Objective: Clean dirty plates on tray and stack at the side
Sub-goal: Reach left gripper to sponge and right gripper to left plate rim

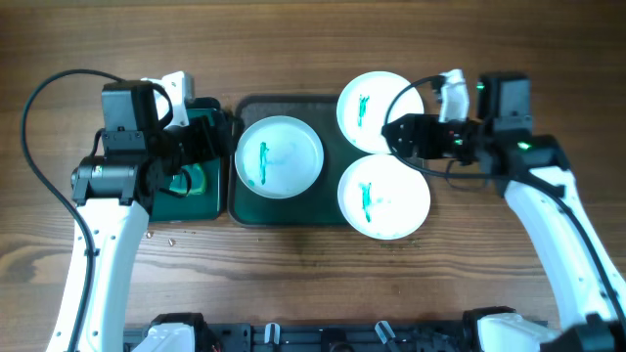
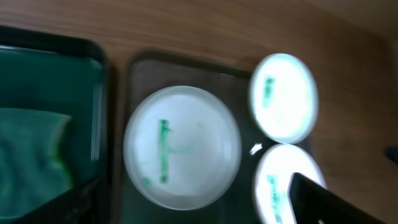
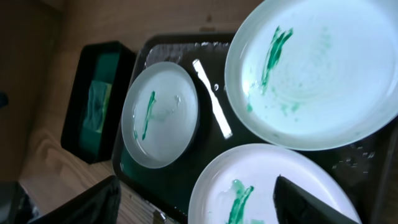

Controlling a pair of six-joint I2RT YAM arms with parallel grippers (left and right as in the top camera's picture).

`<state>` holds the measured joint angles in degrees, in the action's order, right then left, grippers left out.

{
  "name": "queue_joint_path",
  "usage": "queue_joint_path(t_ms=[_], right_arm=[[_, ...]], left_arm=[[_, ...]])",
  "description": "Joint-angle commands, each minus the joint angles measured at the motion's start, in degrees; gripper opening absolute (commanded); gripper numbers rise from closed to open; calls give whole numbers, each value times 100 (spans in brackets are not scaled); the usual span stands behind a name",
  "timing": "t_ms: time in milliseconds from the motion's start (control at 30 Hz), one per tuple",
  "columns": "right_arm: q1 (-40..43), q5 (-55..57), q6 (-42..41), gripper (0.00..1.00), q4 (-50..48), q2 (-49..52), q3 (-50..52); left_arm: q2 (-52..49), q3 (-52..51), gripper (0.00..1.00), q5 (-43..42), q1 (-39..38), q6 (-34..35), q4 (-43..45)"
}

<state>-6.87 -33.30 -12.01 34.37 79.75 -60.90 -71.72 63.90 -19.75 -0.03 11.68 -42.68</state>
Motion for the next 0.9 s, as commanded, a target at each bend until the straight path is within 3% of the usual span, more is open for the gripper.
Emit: queue_joint_path(t_ms=[0, 300, 467, 867], right_arm=[[-566, 603, -365, 74, -15, 439, -240], [-1611, 1495, -988, 60, 151, 1744, -1239], [-1832, 1567, -1233, 49, 262, 2643, -1908], [-1991, 1567, -1351, 34, -90, 3934, -2240]], left_arm=[[-39, 101, 87, 1749, 33, 566, -282], [-42, 101, 92, 2739, 33, 876, -975], [-105, 101, 100, 2734, 31, 898, -977], [-249, 98, 100, 2323, 31, 896, -1095]])
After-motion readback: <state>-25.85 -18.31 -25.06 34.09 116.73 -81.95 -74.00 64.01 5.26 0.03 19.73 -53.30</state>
